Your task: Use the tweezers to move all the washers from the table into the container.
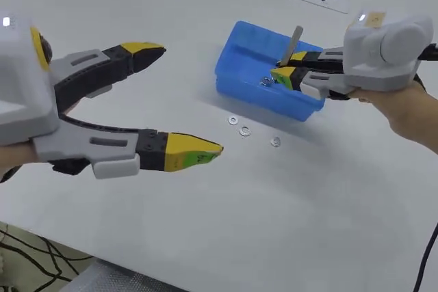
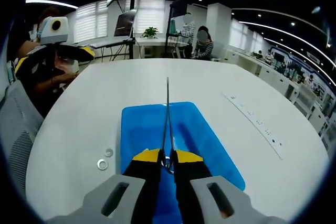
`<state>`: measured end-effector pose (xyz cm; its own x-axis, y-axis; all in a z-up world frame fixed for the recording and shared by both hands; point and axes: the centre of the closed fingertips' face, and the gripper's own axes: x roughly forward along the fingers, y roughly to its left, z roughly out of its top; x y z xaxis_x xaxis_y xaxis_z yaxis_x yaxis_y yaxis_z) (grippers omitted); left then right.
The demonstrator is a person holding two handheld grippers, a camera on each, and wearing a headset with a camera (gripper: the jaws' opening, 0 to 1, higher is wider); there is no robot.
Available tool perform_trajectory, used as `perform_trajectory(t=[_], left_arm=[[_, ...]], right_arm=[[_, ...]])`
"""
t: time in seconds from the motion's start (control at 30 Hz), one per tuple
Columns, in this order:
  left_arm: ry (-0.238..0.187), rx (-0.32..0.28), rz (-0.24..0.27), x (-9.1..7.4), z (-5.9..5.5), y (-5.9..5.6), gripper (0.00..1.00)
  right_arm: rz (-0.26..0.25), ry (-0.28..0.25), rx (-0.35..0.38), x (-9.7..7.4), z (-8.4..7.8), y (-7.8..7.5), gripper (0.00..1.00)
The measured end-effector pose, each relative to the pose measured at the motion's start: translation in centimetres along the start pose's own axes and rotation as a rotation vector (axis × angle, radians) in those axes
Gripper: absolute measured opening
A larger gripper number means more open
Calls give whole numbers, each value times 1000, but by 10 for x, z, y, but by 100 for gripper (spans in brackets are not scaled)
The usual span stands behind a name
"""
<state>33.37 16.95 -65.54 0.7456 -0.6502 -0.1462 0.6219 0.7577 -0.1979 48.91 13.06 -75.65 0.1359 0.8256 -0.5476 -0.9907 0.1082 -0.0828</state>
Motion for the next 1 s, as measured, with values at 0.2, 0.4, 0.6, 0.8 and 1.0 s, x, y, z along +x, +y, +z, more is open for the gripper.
perform_trajectory(t=[0.2, 0.4, 0.6, 0.8, 1.0], left_arm=[[-9, -11, -3, 5, 0, -5, 99], [6, -11, -9, 6, -3, -9, 99], [-21, -46, 7, 6, -1, -4, 99], [-51, -51, 17, 15, 7, 7, 96], [40, 19, -11, 37, -9, 11, 87]], right_arm=[[12, 7, 9, -1, -5, 4, 10], [13, 10, 15, -2, -6, 5, 10], [4, 0, 11, -7, 0, 0, 9], [-26, -21, 11, -10, 8, -10, 8], [-30, -16, -12, -15, 14, -10, 8]])
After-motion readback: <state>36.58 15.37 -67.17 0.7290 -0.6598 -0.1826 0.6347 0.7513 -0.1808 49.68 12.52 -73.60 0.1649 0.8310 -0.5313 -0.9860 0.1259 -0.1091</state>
